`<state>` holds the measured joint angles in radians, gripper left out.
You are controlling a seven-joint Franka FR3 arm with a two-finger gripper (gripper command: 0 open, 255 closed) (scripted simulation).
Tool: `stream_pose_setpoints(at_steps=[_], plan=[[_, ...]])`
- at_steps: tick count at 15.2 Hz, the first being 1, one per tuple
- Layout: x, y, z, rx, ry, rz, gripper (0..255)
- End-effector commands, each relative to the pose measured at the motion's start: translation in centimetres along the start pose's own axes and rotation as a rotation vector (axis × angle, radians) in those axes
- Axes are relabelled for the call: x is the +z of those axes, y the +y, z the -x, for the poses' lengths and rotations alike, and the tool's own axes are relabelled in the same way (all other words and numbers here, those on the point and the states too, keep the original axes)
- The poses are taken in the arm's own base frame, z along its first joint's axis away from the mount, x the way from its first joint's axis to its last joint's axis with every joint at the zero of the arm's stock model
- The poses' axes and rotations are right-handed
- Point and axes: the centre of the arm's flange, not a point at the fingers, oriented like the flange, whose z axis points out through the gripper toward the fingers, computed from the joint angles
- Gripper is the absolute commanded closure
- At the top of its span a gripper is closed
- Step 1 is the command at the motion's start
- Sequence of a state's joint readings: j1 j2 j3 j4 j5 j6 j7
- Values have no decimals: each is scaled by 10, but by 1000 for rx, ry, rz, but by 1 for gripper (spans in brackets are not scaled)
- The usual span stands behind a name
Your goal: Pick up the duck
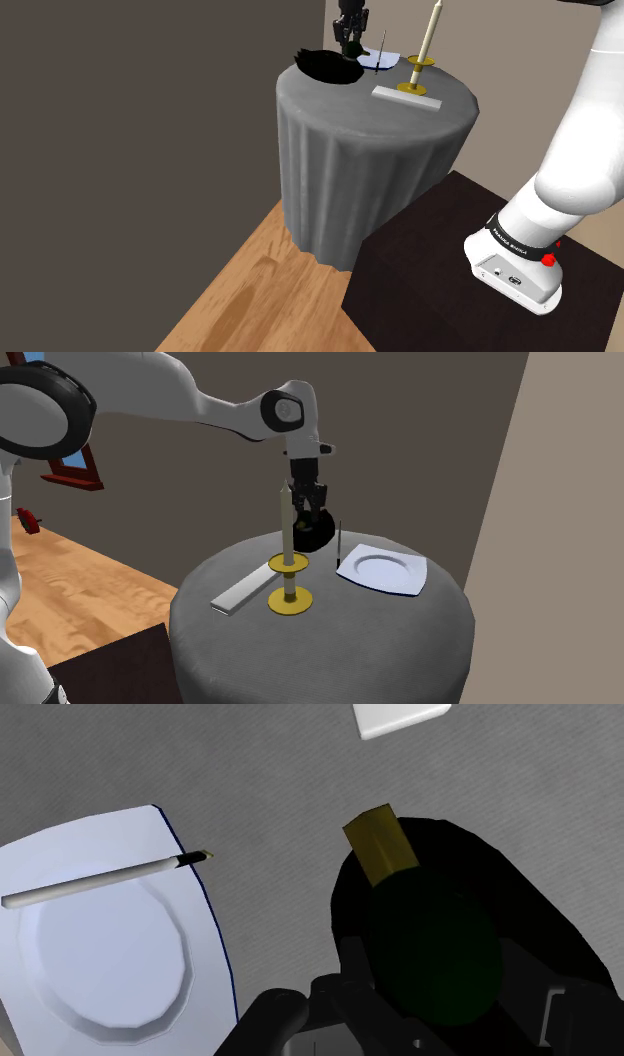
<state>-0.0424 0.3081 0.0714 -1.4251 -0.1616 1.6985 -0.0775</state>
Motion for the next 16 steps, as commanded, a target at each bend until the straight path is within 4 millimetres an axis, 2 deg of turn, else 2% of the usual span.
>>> stream_pose_setpoints(at_steps=[1,14,16], plan=[[-8,1,0,0,0,0,255],[-76,11,3,0,0,0,255],[-76,11,3,0,0,0,255]])
